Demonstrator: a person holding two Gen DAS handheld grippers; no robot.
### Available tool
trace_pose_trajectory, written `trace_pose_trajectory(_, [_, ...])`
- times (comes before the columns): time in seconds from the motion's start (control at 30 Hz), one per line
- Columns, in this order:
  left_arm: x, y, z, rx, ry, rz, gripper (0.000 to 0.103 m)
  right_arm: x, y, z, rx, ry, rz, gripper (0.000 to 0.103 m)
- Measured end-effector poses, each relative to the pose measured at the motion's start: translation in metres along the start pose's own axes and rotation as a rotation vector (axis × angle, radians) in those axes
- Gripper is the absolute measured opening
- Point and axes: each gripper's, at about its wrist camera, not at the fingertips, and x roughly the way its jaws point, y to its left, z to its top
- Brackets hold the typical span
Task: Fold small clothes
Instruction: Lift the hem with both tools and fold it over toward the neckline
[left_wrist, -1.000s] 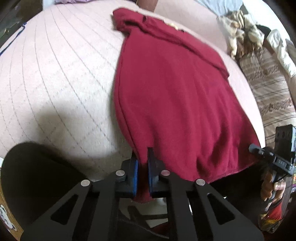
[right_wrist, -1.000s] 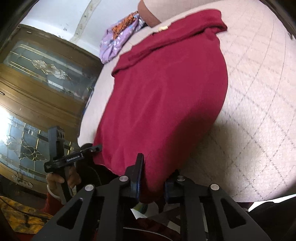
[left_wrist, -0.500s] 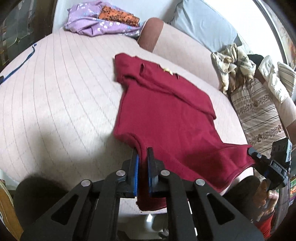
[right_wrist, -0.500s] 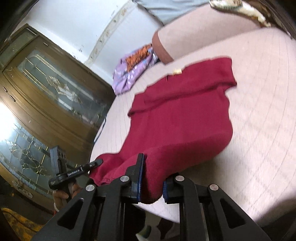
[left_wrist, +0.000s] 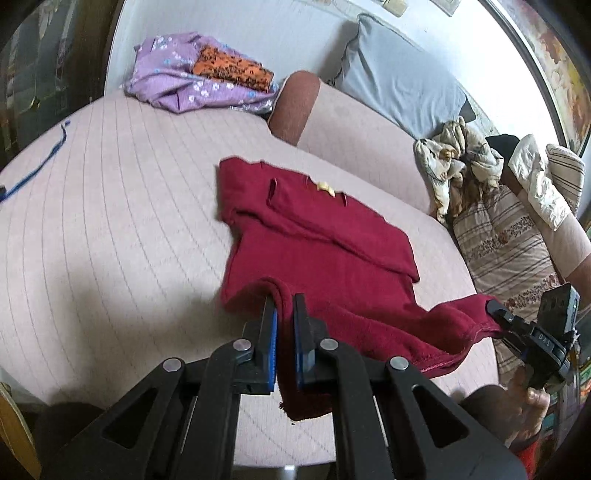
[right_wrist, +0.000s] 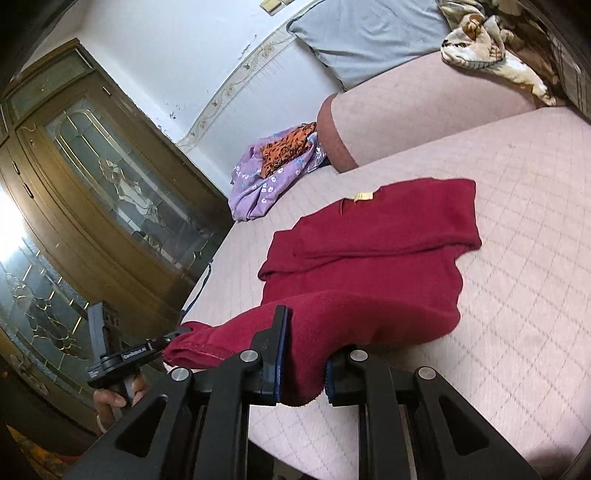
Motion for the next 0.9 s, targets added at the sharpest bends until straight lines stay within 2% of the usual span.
trace_pose_trajectory(0.47, [0.03, -0.024, 0.058, 0.055, -0.098, 0.048, 0.005, 0.019, -0.013, 0.052, -0.033, -0.041, -0.061, 0.015])
trace_pose_trajectory(0.9, [0.077, -0.027, 0.092, 0.071, -0.08, 0.106, 0.005, 0.063, -0.028, 0.092, -0.077, -0.026, -0.142, 0.015])
